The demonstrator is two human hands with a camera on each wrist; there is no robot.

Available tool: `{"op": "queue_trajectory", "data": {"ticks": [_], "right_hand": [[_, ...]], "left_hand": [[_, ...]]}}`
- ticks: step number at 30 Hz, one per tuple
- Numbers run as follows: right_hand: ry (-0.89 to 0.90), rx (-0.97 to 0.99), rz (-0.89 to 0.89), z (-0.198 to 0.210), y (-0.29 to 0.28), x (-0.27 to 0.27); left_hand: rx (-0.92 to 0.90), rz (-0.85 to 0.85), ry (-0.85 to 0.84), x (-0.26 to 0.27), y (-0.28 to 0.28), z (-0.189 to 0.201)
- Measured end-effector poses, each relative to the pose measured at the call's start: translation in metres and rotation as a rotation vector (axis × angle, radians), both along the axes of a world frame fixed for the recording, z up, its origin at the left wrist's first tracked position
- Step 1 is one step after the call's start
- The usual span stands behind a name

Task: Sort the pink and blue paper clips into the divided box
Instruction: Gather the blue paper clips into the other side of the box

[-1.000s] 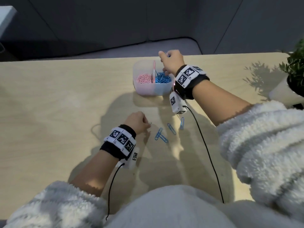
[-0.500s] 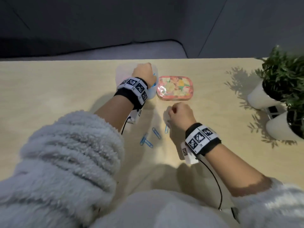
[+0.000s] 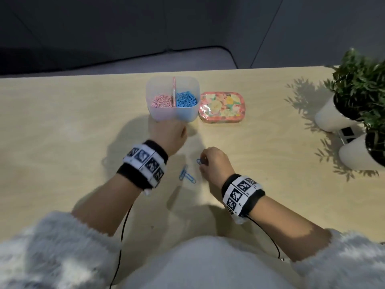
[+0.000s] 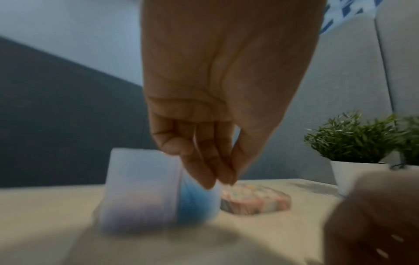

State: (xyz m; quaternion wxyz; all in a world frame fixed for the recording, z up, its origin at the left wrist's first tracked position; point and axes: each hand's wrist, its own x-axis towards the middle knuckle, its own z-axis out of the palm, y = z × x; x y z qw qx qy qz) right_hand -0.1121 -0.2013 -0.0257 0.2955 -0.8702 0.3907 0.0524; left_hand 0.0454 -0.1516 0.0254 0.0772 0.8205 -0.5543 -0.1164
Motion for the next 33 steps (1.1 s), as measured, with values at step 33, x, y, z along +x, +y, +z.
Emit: {"op": "queue_trajectory", "data": {"ticks": [33], "right_hand": [[0.120, 0.066, 0.198, 0.008, 0.011, -0.042]], "left_hand": [[-0.360, 0.126, 0.243, 0.026, -0.039, 0.025]]}}
